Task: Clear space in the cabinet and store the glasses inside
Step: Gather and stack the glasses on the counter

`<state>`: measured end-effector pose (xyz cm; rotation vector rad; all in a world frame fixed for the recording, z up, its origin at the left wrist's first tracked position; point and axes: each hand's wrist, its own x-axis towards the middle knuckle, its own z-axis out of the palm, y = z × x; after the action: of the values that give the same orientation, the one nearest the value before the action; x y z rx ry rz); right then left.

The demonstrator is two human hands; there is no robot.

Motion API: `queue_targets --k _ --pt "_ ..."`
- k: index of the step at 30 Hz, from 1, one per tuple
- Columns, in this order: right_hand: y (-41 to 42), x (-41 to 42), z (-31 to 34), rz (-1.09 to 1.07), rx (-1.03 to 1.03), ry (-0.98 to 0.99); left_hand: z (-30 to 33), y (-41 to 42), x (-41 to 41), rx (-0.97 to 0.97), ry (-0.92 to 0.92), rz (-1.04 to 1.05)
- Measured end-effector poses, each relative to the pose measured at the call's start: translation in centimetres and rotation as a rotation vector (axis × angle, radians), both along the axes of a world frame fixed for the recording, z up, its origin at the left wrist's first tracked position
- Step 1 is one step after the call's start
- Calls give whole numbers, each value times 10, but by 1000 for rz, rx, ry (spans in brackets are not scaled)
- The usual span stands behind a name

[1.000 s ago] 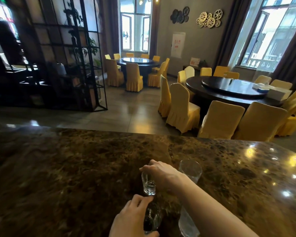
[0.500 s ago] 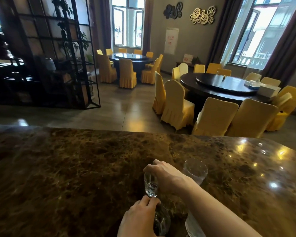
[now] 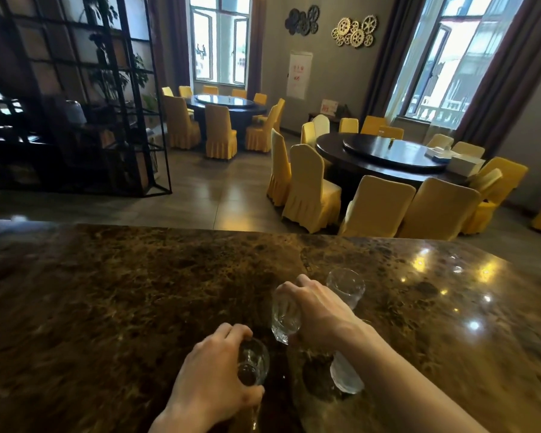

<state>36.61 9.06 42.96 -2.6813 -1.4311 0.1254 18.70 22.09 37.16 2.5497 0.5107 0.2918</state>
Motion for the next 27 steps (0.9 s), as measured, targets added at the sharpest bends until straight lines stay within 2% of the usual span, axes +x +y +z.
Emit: queue_targets --k 8,16,21,27 --pt "-86 -62 24 67 30 -18 28 -48 -58 88 13 120" --pt "-220 -118 3 61 5 22 29 -134 -119 107 73 156" --pt "-283 -146 -16 0 -18 58 17 -179 -143 104 109 126" --pt "-312 -179 -38 -77 -82 74 5 -204 -157 114 121 56"
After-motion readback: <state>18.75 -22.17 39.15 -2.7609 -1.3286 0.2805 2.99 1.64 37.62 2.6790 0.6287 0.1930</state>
